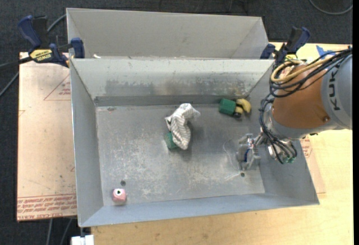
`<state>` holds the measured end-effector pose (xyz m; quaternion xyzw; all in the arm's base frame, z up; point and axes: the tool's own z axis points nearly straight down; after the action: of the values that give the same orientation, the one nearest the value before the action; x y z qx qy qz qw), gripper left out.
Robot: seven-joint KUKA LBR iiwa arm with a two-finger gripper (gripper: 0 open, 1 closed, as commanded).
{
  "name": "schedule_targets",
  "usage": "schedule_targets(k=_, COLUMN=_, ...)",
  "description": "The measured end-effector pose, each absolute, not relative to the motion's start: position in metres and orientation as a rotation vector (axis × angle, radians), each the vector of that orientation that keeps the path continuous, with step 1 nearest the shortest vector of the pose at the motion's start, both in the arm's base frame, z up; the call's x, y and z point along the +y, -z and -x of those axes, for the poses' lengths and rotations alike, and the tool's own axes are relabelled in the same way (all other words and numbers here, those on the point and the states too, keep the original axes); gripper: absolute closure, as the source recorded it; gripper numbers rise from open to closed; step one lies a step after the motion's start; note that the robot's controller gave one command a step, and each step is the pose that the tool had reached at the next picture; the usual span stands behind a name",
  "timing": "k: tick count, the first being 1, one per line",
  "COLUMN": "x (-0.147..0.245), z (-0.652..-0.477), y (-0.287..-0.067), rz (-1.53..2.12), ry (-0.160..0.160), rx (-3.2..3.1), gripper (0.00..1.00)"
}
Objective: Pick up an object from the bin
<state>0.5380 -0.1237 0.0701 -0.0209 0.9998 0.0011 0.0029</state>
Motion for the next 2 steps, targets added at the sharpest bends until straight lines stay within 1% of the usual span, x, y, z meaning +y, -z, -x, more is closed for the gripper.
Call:
schedule_targets(k=1, x=-0.1237, z=-0.538, y=-0.0701, rz=0.066, ry=-0.003, rx=3.135, gripper=0.0)
schedule_targets(k=2, x=-0.1237, z=-0.538, y=-0.0701, rz=0.066, ry=-0.003, rx=3.135, gripper=0.0)
